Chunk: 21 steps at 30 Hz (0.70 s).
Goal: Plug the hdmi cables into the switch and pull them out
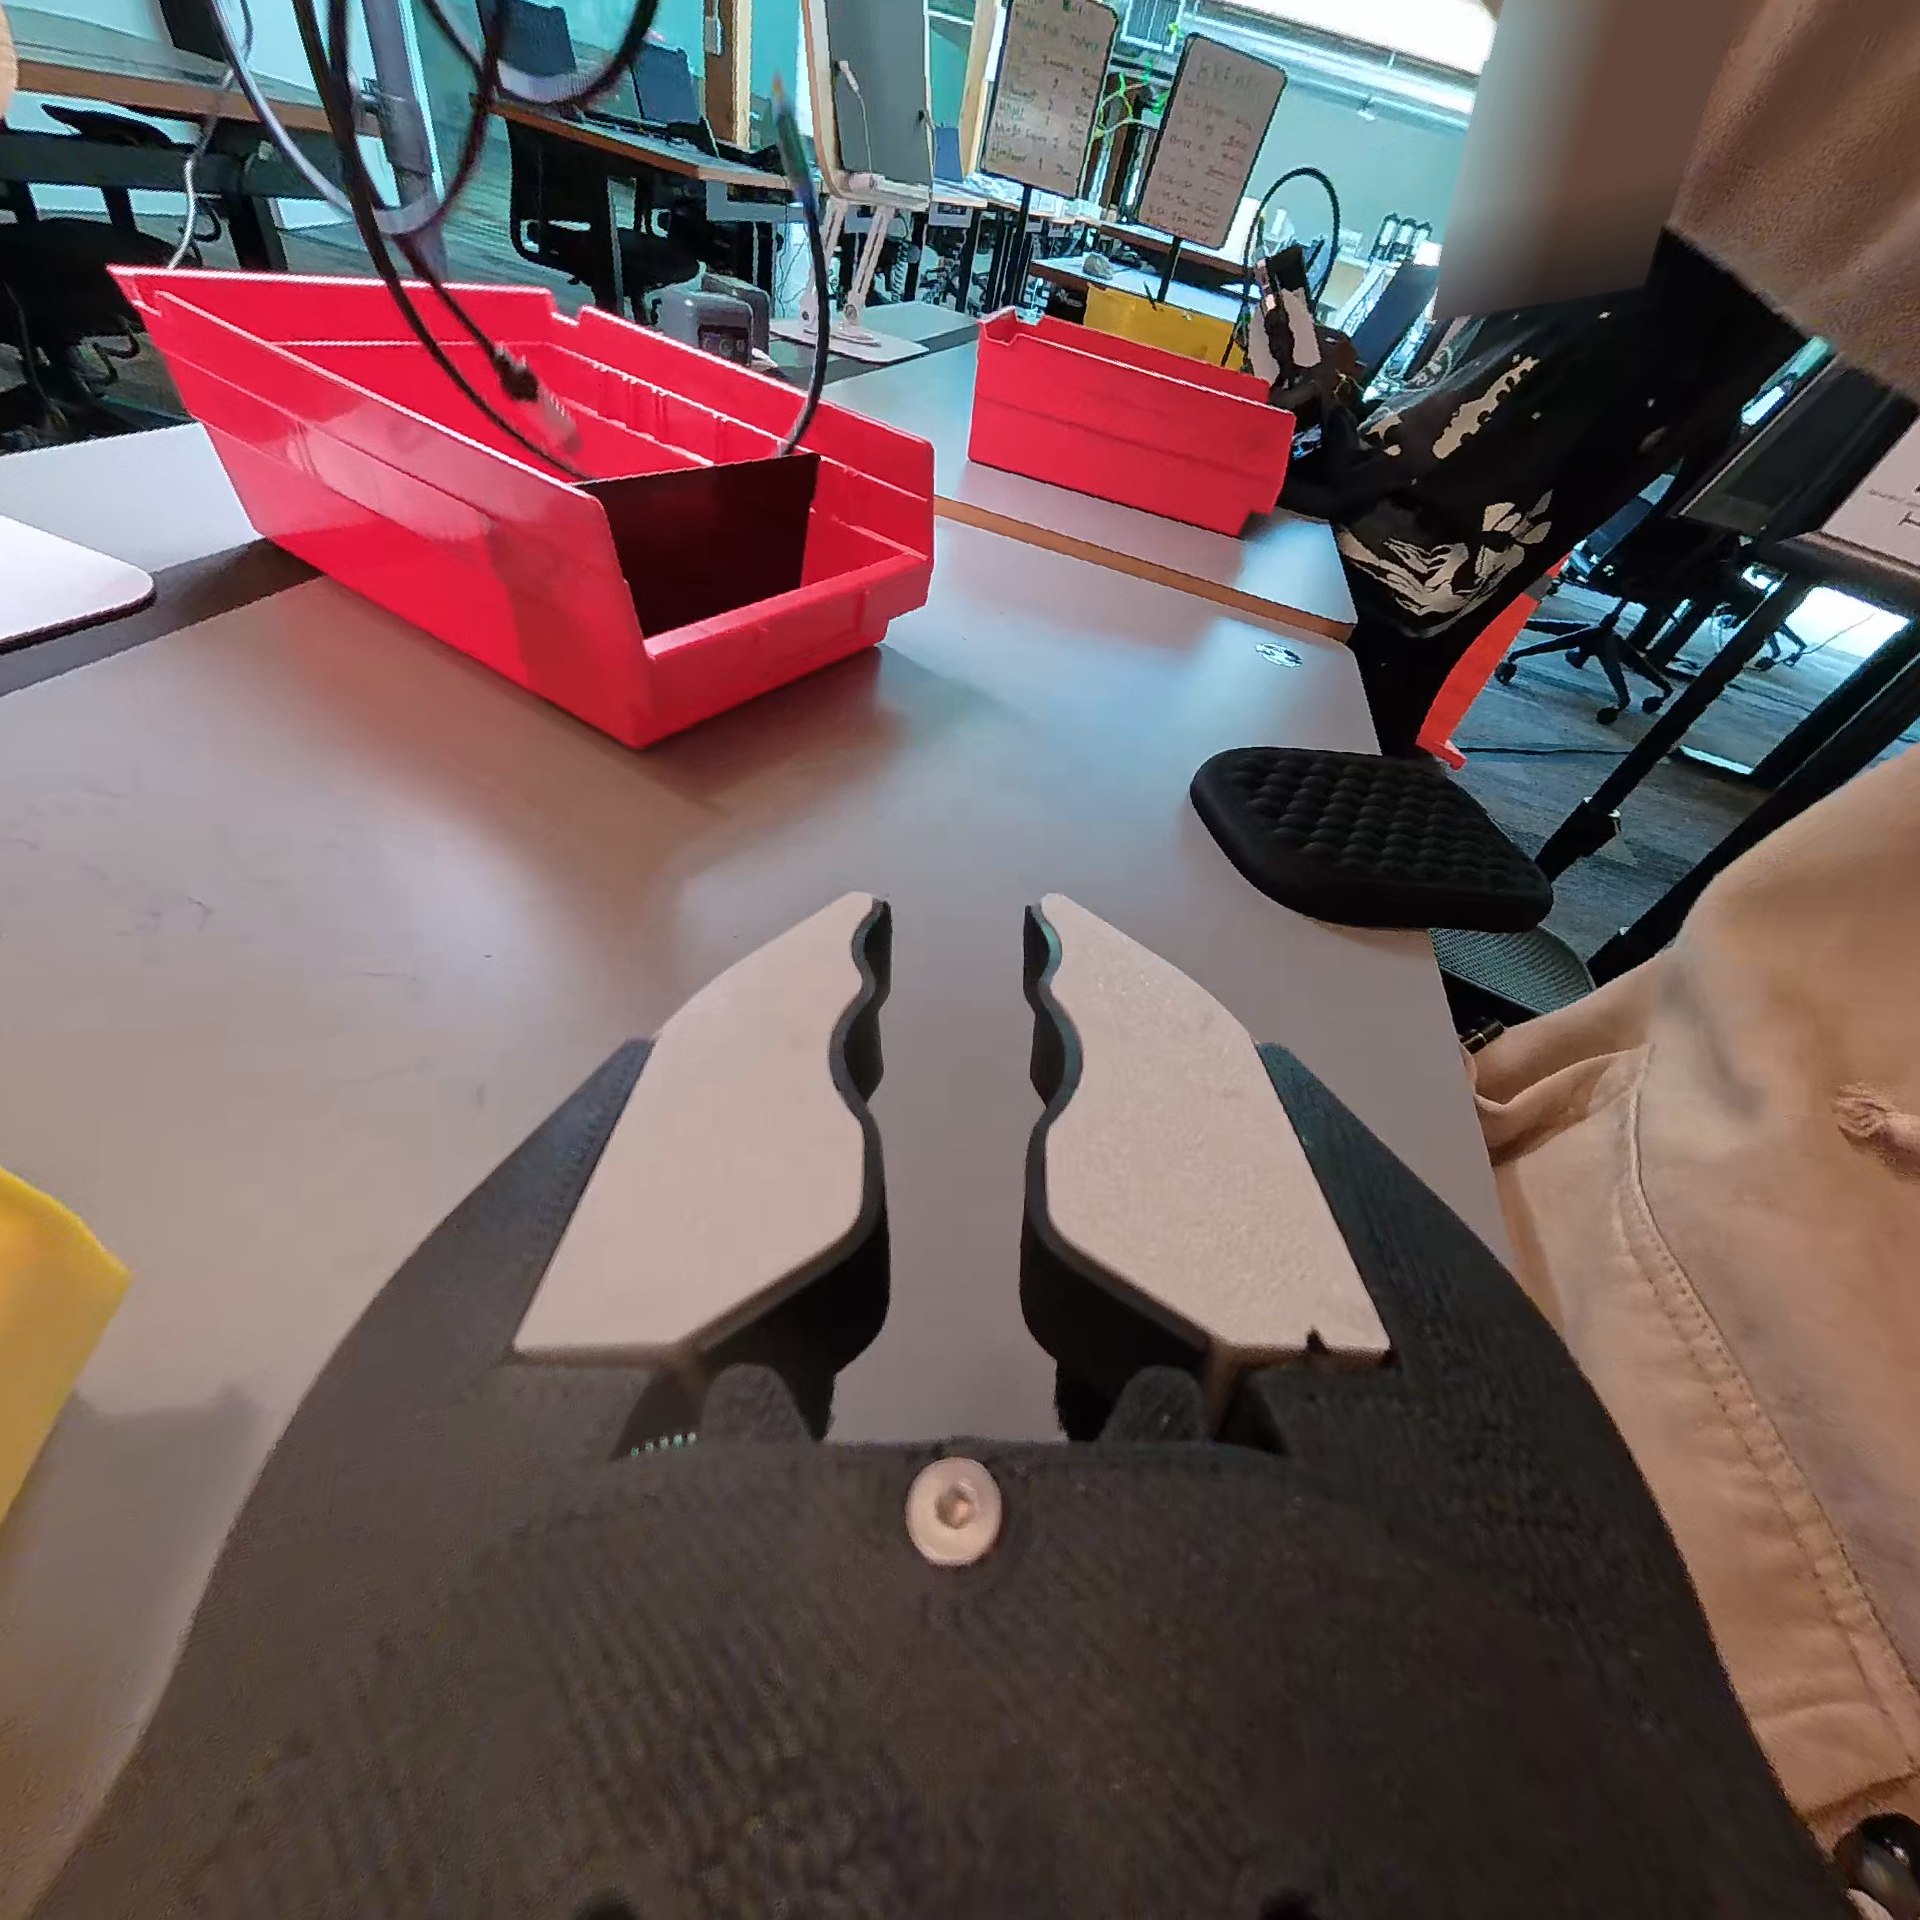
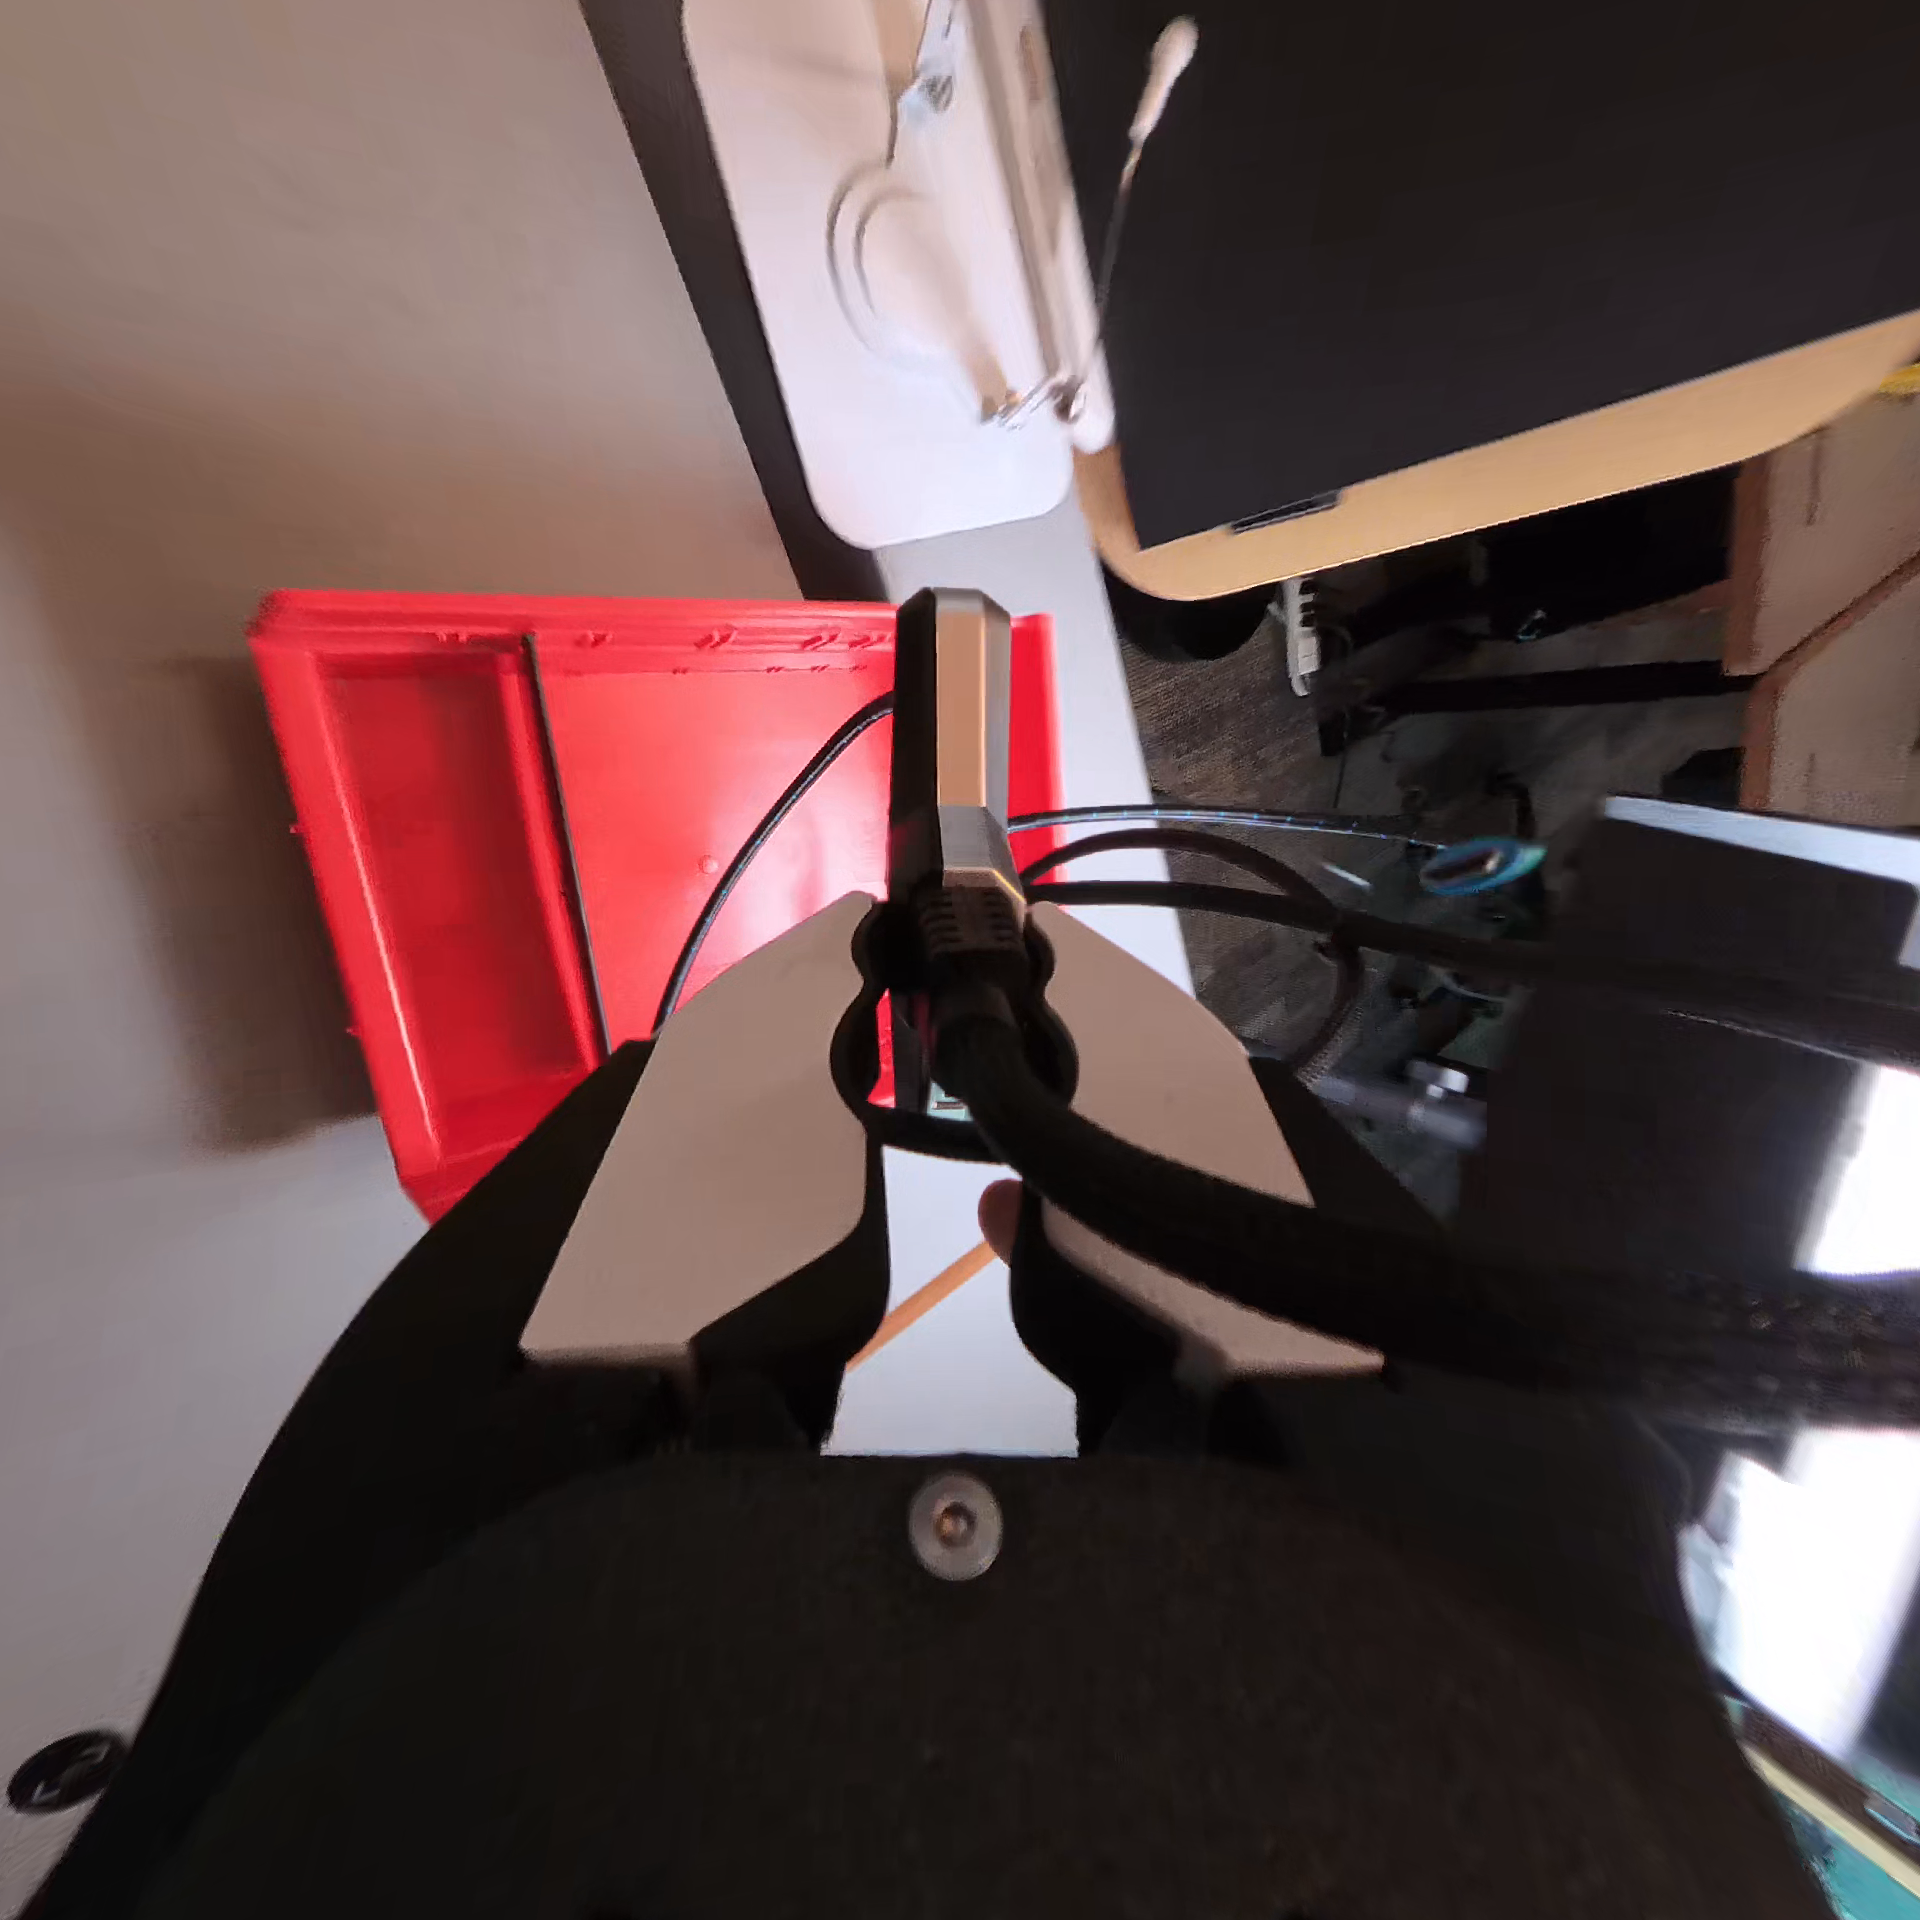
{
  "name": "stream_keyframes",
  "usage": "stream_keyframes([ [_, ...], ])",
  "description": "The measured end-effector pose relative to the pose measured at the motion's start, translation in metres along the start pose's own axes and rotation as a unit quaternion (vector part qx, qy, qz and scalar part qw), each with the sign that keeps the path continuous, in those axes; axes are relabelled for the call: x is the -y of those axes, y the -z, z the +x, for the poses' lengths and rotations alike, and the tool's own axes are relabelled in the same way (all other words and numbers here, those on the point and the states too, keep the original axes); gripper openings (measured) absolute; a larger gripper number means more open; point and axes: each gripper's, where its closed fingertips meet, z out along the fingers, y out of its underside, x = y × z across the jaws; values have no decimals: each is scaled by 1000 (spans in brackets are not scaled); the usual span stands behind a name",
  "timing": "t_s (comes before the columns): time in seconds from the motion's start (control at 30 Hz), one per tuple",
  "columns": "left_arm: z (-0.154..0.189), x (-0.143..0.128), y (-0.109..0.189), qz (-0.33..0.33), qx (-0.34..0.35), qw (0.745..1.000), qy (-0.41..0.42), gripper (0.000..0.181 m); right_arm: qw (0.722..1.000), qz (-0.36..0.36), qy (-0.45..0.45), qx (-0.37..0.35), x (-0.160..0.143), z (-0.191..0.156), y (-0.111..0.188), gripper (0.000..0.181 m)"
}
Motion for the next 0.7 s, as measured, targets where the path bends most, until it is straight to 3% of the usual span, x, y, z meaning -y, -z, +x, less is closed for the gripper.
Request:
stream_keyframes([
  [0.03,-1,0,1,1,2,1000,0,24,1000,-5,-3,16,-7,-8,-19,23],
  [0.13,-6,1,3,3,13,1000,-4,25,997,-2,-34,76,-21,-31,-66,23],
  [0.27,-14,1,5,1,46,999,-14,26,984,11,-104,145,-31,-47,-99,23],
  [0.47,-16,0,5,-3,59,998,-26,27,965,20,-186,183,-46,-55,-129,23],
  [0.7,-15,-2,3,-9,62,998,-28,27,942,-6,-294,165,-78,-57,-146,25],
])
